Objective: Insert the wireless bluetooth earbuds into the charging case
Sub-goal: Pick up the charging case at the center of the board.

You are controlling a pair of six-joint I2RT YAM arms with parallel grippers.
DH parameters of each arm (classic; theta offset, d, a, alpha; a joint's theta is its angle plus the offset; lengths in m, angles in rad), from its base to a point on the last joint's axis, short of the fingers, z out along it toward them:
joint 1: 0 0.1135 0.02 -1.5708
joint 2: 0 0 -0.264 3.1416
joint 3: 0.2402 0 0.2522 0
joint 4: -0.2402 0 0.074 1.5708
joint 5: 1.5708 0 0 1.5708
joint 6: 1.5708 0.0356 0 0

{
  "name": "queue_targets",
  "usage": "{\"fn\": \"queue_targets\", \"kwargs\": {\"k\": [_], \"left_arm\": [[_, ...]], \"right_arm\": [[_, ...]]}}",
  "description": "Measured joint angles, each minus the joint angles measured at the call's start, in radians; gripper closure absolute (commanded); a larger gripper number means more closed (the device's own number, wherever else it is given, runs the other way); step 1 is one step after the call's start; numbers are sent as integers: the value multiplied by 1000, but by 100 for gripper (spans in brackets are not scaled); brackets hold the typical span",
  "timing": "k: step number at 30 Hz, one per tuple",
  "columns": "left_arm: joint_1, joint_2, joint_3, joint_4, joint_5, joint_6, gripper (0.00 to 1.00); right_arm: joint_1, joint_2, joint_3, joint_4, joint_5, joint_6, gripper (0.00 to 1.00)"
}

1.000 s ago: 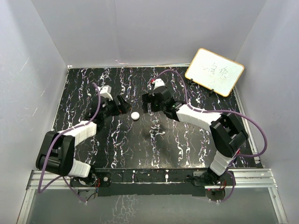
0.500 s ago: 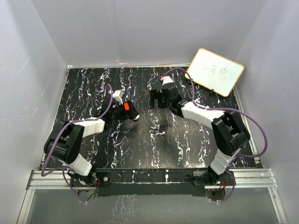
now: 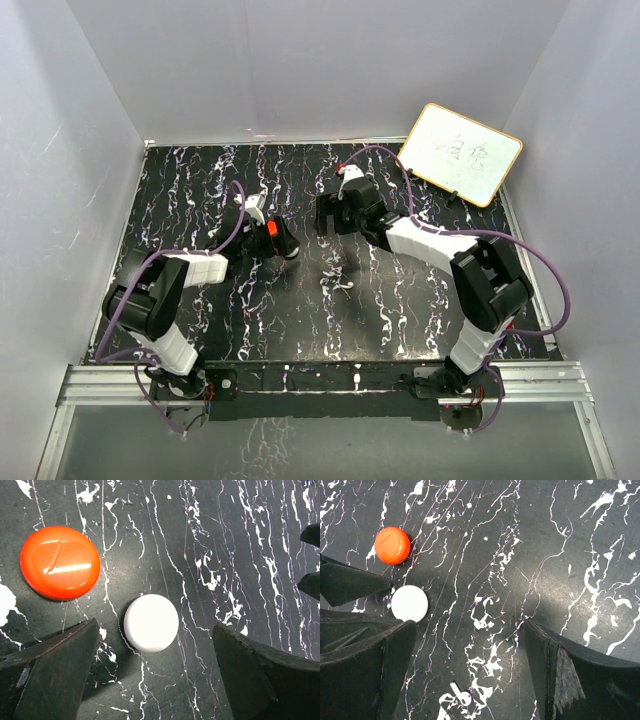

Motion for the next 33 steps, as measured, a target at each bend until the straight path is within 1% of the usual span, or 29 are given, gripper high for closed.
{"fn": "queue_targets", "kwargs": {"k": [10, 22, 25, 27, 33], "left_arm": [[-6, 15, -3, 45, 49, -16, 6], [-32, 20, -9, 60, 72, -25, 7], [-33, 13, -13, 37, 43, -29, 6], [-34, -11, -19, 6, -3, -34, 5], [-17, -168, -60, -85, -155, -56, 5]], "right_arm": [[0, 60, 27, -14, -7, 0, 13], [0, 65, 29, -38, -28, 6, 13], [0, 77, 35, -37, -53, 6, 14], [0, 93, 45, -39, -68, 2, 14], [39, 167, 100, -68, -65, -45, 13]]}}
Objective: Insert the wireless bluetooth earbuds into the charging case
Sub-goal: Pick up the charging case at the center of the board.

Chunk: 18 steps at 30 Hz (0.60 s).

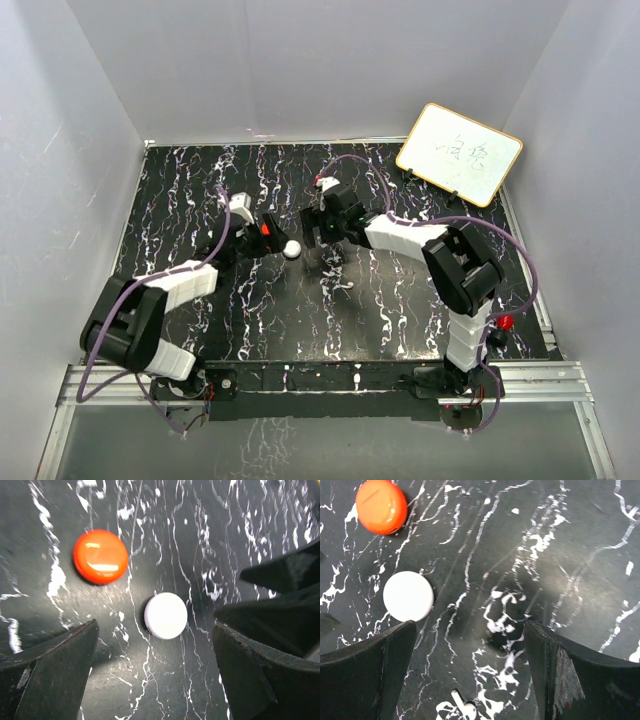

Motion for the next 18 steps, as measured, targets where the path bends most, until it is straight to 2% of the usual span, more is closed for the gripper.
{"fn": "queue_targets", "kwargs": {"k": [7, 18], "left_arm": [[34, -156, -2, -69, -97, -3, 5], [87, -185, -22, -150, -106, -3, 9]], "right_arm": [[99, 51, 63, -23, 52, -82, 13], [175, 111, 114, -32, 114, -153, 14]]}}
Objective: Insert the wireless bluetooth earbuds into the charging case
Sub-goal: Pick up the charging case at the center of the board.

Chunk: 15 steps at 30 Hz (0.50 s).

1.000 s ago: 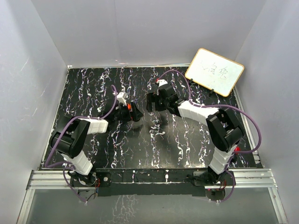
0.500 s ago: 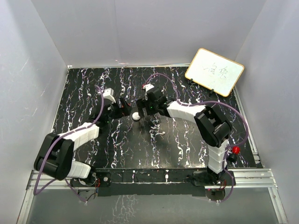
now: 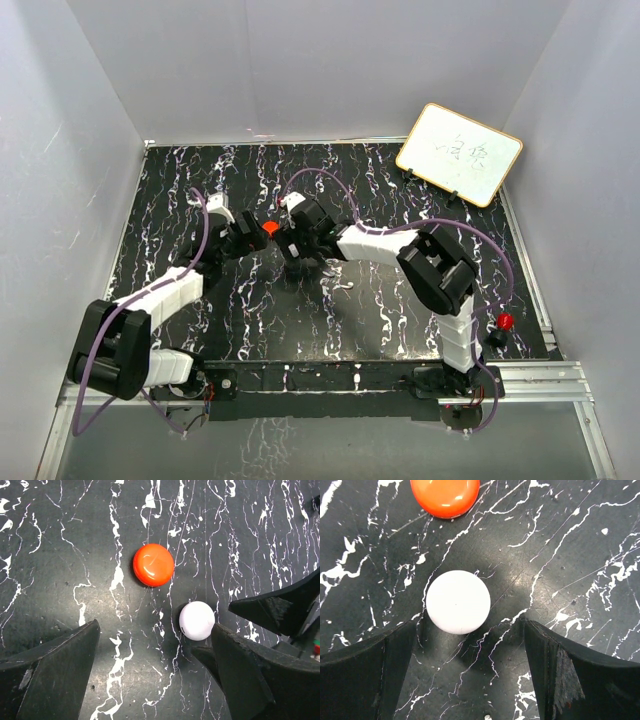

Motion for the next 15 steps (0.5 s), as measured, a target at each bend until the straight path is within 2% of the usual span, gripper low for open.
{"fn": "queue_targets", "kwargs": {"k": [15], "left_arm": [[36, -42, -18, -19, 3, -7, 8]], "right_arm": [[29, 76, 55, -5, 49, -21, 31]]}}
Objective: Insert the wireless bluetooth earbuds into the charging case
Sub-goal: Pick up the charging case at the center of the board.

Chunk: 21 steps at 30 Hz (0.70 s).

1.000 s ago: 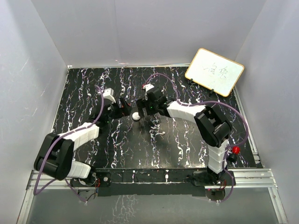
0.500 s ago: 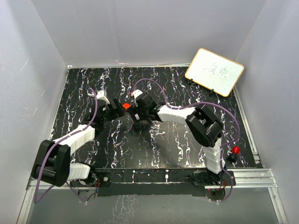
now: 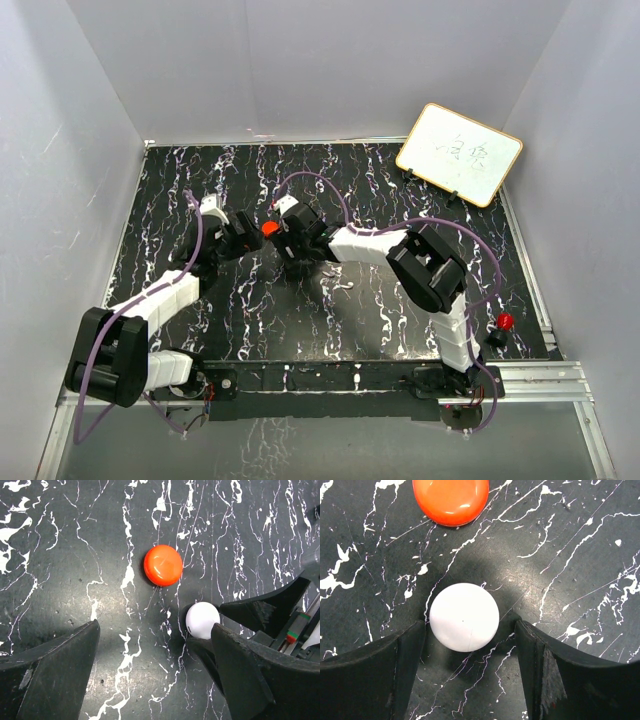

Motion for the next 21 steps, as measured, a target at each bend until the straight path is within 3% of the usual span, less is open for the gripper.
{"fn": "queue_targets", "kwargs": {"k": [12, 21], "left_arm": [[21, -1, -7, -4, 1, -5, 8], [34, -1, -8, 0, 9, -8, 8]], "right_arm": [[5, 12, 13, 3, 24, -46, 40], [7, 12, 14, 8, 21, -120, 41]]}}
